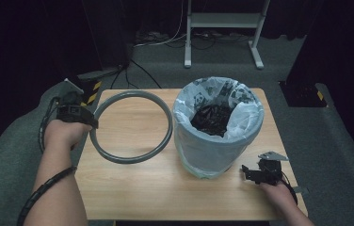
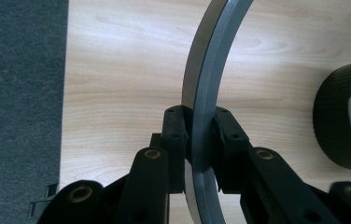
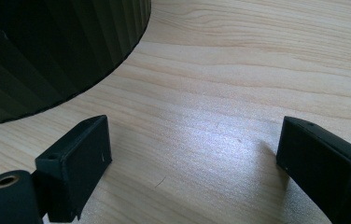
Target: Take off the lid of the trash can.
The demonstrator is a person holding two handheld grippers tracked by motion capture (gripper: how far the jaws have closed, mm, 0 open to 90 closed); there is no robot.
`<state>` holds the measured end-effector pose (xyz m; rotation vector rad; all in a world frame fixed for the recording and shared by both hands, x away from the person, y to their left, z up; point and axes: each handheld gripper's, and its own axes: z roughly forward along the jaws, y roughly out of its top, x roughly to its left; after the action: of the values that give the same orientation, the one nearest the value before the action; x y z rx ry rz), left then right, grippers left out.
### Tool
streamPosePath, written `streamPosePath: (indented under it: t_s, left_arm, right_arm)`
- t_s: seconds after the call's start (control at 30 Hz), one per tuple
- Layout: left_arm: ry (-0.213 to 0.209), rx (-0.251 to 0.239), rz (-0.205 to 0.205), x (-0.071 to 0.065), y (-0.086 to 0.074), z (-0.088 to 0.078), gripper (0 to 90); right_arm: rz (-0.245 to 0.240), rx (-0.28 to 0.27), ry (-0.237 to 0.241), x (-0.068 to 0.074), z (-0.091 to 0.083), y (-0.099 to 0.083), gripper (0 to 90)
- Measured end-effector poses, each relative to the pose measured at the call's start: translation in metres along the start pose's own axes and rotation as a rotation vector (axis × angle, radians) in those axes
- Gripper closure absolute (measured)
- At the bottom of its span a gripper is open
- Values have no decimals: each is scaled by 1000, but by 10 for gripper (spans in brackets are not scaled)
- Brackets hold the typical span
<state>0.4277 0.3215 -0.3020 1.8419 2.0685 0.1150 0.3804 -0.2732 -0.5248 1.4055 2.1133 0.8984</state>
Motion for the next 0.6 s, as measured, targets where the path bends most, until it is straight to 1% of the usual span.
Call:
streamPosePath:
  t_s: [0.07, 0.17, 0.43, 0.5, 0.6]
  left_arm:
    - [1, 16, 12, 0, -3, 10, 765]
    - [2, 27, 20, 1, -6, 22, 765]
    - [-4, 42, 16, 5, -15, 49, 765]
    - [-10, 58, 14, 7, -18, 57, 765]
    - [-4, 76, 17, 12, -24, 70, 765]
  right_arm:
    - [-1, 0, 0, 0, 0, 0, 96]
    - [-1, 1, 0, 0, 0, 0, 97]
    - [-2, 1, 1, 0, 0, 0, 96]
    - [-2, 0, 1, 0, 0, 0, 96]
    - [-1, 2, 0, 0, 0, 0, 96]
